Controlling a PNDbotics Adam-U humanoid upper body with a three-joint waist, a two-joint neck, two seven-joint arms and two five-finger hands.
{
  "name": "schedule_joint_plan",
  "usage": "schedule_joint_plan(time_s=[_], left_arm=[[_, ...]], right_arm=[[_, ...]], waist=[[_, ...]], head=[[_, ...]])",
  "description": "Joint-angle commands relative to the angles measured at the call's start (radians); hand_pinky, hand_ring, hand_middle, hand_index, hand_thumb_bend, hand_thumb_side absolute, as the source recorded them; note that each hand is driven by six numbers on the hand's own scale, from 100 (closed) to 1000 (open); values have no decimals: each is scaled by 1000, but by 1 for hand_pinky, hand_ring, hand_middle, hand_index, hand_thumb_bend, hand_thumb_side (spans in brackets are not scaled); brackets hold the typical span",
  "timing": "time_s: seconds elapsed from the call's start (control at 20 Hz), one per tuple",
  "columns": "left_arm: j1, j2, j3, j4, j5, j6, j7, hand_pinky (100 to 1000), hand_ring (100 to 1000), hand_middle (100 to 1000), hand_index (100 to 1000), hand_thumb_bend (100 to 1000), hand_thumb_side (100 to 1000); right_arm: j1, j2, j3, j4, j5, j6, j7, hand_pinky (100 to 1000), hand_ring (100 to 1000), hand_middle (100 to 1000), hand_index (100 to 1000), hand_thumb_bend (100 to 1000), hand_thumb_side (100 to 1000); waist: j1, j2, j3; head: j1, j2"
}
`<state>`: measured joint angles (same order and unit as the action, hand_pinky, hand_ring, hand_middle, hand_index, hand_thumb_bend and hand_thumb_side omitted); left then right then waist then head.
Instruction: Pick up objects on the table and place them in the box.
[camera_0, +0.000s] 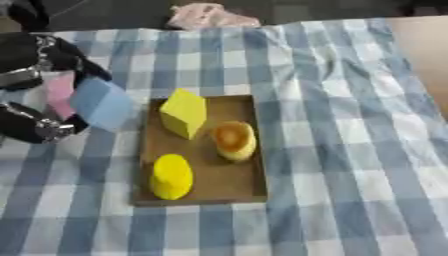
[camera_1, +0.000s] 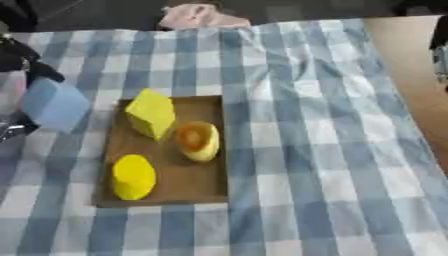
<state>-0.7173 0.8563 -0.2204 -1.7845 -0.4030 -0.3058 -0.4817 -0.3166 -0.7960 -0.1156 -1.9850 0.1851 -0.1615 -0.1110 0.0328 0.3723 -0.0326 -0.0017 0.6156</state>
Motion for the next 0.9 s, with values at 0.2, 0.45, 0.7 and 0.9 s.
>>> schedule_joint_plan(time_s=[0.2, 0.45, 0.7, 0.9], left_arm=[[-92, -47, -57, 63, 31, 0, -71, 846, 655, 480, 660, 100, 217], [-123, -82, -83, 144, 5, -14, -119, 852, 673, 498, 674, 100, 215], [-143, -111, -108, 214, -41, -43, -157, 855, 693, 517, 685, 100, 201], [-158, -135, -120, 261, -110, -54, -155, 851, 704, 529, 701, 100, 188]], right_arm=[[-15, -31, -2, -15, -12, -4, 9, 868, 699, 663, 867, 100, 456], [-18, -28, -1, -15, -17, -4, 15, 868, 699, 663, 866, 100, 461], [-20, -24, -2, -15, -21, -5, 17, 867, 698, 662, 866, 100, 462], [-20, -20, -1, -15, -23, -4, 22, 868, 697, 660, 865, 100, 463]], waist=[[4, -25, -8], [7, -26, -12], [7, -25, -18], [9, -25, -20]], head=[[-3, 2], [-7, 0], [-9, -3], [-10, -4]])
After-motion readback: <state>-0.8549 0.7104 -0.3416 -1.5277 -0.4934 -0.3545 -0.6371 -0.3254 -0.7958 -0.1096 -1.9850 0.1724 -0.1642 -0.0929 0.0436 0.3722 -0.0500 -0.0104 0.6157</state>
